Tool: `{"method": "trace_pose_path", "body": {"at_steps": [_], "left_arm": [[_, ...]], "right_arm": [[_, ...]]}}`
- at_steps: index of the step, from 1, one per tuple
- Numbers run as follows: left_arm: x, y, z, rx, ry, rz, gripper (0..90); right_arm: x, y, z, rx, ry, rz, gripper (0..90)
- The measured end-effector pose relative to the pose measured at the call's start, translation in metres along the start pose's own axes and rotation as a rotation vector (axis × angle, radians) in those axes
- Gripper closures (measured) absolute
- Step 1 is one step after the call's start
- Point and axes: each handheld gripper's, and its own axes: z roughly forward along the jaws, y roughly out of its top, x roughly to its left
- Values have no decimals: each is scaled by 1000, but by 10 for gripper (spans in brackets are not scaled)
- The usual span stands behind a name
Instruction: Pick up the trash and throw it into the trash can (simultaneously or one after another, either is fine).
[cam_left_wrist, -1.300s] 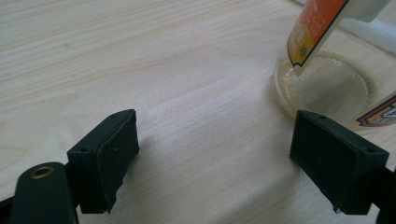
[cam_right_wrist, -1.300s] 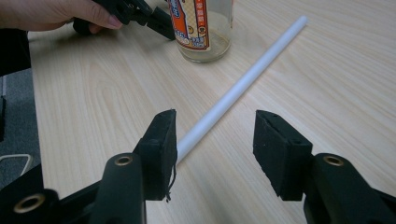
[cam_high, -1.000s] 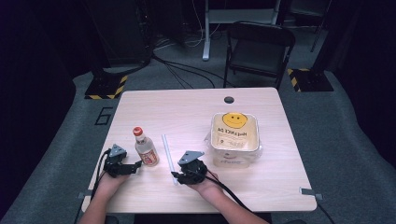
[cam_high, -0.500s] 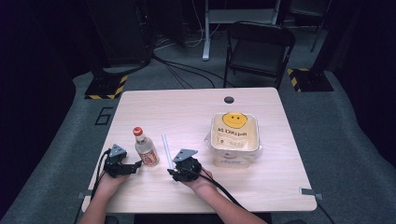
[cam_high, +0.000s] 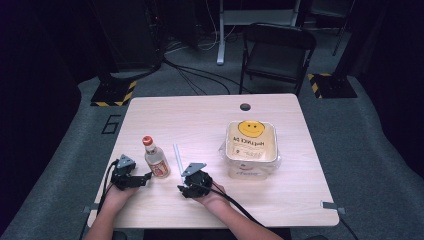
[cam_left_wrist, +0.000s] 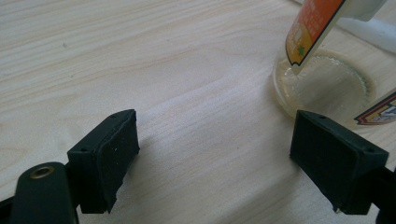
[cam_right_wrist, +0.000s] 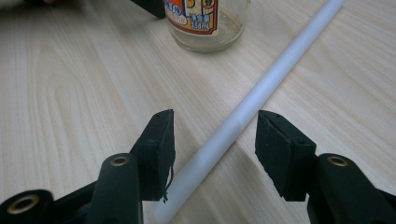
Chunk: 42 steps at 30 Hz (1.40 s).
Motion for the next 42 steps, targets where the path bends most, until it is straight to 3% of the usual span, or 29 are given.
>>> {"method": "trace_pose_path", "body": {"at_steps": [9, 10, 12, 18, 23, 32, 35, 39, 42], "left_arm": [[0, 0, 0, -1, 0, 0, 151], [0, 0, 0, -1, 0, 0, 151], [0, 0, 0, 0, 0, 1, 151], [0, 0, 0, -1, 0, 0, 150], [0, 0, 0, -1, 0, -1, 150], [0, 0, -1, 5, -4, -2, 150], [0, 0, 0, 2, -3, -1, 150], [0, 0, 0, 2, -2, -1, 150], [0, 0, 0, 2, -3, -1, 150]], "right_arm": [[2, -5, 1, 18, -37, -9, 608], [0, -5, 1, 13, -43, -27, 628], [0, -6, -1, 17, -47, -4, 632], [-7, -4, 1, 4, -67, -8, 614], [-11, 3, 7, 23, -80, 20, 645], [-9, -4, -2, 31, -120, -7, 654], [-11, -8, -5, 21, -113, 10, 693], [-11, -10, -6, 13, -114, -5, 778], [-11, -11, -6, 6, -124, 5, 787]]}}
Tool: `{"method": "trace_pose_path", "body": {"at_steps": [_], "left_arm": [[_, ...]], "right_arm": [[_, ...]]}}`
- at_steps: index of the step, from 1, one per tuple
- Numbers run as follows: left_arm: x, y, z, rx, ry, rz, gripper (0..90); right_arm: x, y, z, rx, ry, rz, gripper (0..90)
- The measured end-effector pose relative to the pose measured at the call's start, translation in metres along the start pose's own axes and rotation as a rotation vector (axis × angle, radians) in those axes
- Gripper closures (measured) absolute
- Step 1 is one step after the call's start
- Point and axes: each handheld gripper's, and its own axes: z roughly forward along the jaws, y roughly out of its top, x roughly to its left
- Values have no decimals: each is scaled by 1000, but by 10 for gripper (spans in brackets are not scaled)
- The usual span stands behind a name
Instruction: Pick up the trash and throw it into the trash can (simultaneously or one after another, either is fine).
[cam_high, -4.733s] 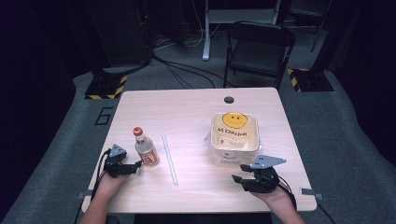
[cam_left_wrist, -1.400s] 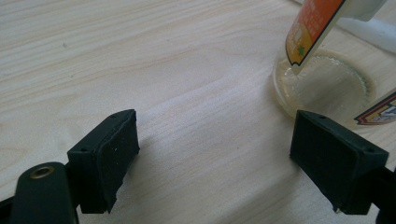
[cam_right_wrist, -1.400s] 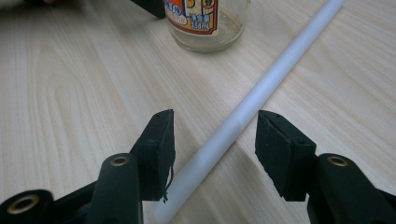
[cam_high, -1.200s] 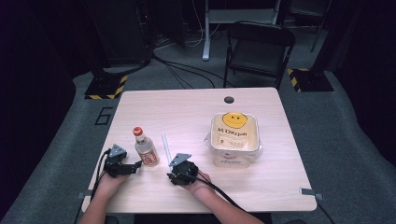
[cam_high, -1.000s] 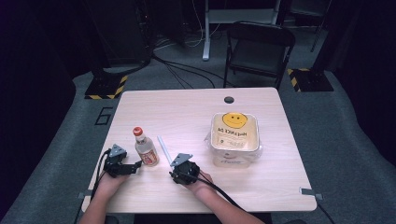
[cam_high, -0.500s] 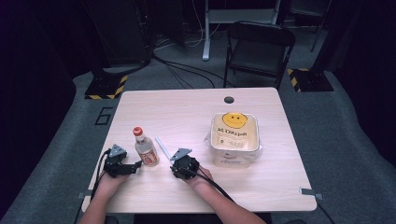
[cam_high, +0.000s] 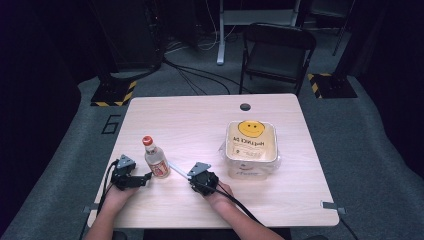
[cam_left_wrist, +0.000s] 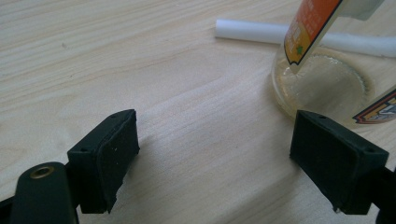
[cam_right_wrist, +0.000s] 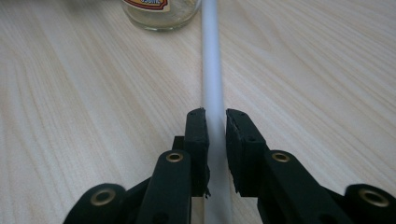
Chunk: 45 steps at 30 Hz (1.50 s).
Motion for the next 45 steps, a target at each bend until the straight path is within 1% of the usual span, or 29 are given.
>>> {"method": "trace_pose_path", "body": {"at_steps": [5, 7, 9, 10, 11, 12, 13, 18, 22, 24, 25, 28, 30, 31, 32, 33, 37, 38, 41, 43, 44, 45], "left_arm": [[0, 0, 0, -1, 1, 1, 150], [0, 0, 0, 0, 0, 0, 150], [0, 0, 0, 0, 0, 0, 150], [0, 0, 0, 0, 0, 0, 150], [0, 0, 0, 0, 0, 0, 150], [0, 0, 0, 0, 0, 0, 150], [0, 0, 0, -1, 1, 1, 150], [0, 0, 0, -1, 1, 1, 150], [0, 0, 0, -1, 1, 0, 150], [0, 0, 0, -1, 1, 0, 150], [0, 0, 0, -1, 1, 0, 150], [0, 0, 0, -1, 1, 0, 150], [0, 0, 0, 0, 0, 0, 150], [0, 0, 0, 0, 0, 0, 150], [0, 0, 0, 0, 0, 0, 150], [0, 0, 0, 0, 0, 0, 150], [0, 0, 0, 0, 0, 1, 150], [0, 0, 0, -1, 0, 1, 150], [0, 0, 0, 0, 0, 0, 150], [0, 0, 0, 0, 0, 0, 150], [0, 0, 0, 0, 1, 0, 150], [0, 0, 0, 0, 0, 0, 150]], "right_arm": [[-2, 0, -2, -11, -15, 13, 791], [-1, 0, -4, -19, -20, 29, 792], [-2, 1, -6, -39, -26, 21, 792], [-2, 1, -7, -46, -28, 30, 792], [-2, 2, -9, -49, -28, 35, 792], [-3, 2, -10, -51, -28, 22, 791], [-3, 2, -11, -54, -27, 30, 791], [-5, 1, -19, -64, -32, 32, 791], [-6, 1, -27, -76, -29, 38, 791], [-8, 1, -34, -89, -37, 27, 790], [-8, 1, -35, -93, -35, 36, 790], [-10, 0, -40, -102, -40, 31, 790], [-12, -1, -44, -110, -39, 49, 790], [-13, -1, -46, -117, -37, 50, 790], [-14, -1, -51, -128, -38, 55, 790], [-14, -1, -51, -128, -38, 55, 790], [-15, 0, -62, -147, -42, 52, 790], [-15, 1, -68, -149, -42, 59, 789], [-16, 1, -73, -157, -42, 53, 789], [-16, 1, -79, -162, -35, 66, 789], [-17, 2, -85, -170, -39, 54, 789], [-18, 2, -88, -174, -39, 52, 789]]}}
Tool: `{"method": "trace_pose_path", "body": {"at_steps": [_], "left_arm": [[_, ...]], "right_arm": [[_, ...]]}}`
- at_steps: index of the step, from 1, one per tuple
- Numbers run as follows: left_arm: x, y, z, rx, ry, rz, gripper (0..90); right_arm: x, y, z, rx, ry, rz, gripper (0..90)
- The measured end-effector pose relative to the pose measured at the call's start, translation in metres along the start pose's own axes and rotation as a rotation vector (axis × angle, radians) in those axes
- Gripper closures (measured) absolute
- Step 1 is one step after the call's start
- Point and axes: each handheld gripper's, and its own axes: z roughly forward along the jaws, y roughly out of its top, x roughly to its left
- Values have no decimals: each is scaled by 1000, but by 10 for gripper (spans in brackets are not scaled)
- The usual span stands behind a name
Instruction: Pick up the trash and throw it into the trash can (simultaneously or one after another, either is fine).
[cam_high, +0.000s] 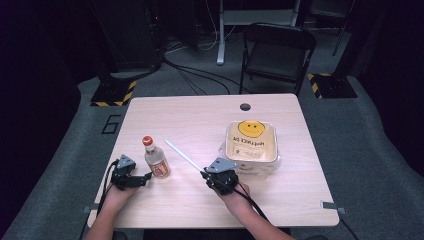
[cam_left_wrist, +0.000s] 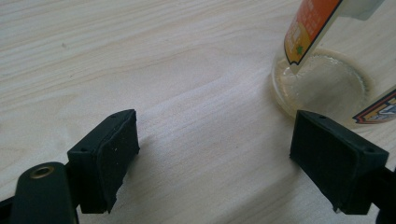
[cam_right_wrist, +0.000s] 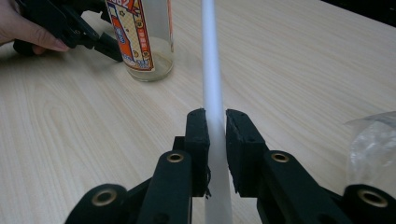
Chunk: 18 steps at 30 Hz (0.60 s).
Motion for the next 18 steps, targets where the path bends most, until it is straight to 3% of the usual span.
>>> {"method": "trace_pose_path", "body": {"at_steps": [18], "left_arm": [[0, 0, 0, -2, 3, 2, 151]], "right_arm": [[-8, 15, -50, -26, 63, -36, 787]]}}
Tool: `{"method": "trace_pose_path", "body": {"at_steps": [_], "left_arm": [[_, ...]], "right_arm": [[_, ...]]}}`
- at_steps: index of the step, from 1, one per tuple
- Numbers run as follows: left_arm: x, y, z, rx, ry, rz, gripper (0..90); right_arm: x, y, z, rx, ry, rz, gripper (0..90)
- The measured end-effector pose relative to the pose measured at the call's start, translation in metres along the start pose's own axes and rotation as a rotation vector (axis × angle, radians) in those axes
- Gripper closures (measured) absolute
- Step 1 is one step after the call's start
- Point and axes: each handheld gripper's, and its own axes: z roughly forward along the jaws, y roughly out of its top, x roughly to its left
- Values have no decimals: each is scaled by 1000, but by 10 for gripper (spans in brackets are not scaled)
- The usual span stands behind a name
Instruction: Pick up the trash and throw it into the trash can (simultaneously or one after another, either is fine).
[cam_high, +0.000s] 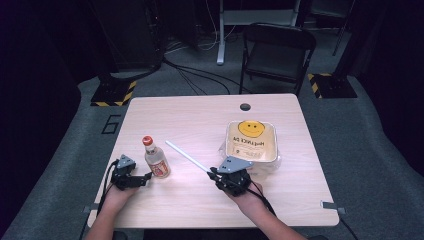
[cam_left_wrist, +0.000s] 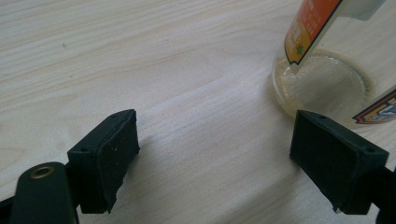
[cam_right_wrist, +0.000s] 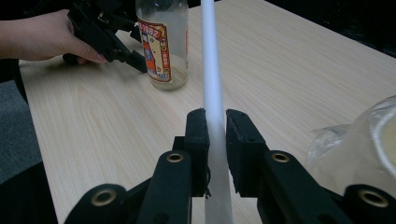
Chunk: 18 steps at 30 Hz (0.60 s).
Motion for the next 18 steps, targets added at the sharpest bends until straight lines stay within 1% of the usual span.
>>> {"method": "trace_pose_path", "body": {"at_steps": [4, 7, 8, 9, 10, 13, 15, 18], "left_arm": [[0, 0, 0, 0, 0, 0, 150], [0, 0, 0, 0, 0, 0, 150], [0, 0, 0, 0, 0, 1, 150], [0, 0, 0, 0, 0, 1, 150], [0, 0, 0, 0, 0, 0, 150], [0, 0, 0, 0, 0, 0, 151], [0, 0, 0, 0, 0, 0, 151], [0, 0, 0, 0, 0, 0, 150]], "right_arm": [[-4, 2, -10, 2, 2, -3, 787], [-8, 4, -19, 3, 5, -17, 787], [-8, 4, -22, 6, 7, -5, 786], [-10, 4, -25, 5, 10, -4, 786], [-14, 5, -32, 7, 14, 10, 786], [-18, 4, -38, 1, 14, 15, 786], [-22, 3, -44, 1, 12, 33, 786], [-27, 2, -53, 0, -10, 25, 786]]}}
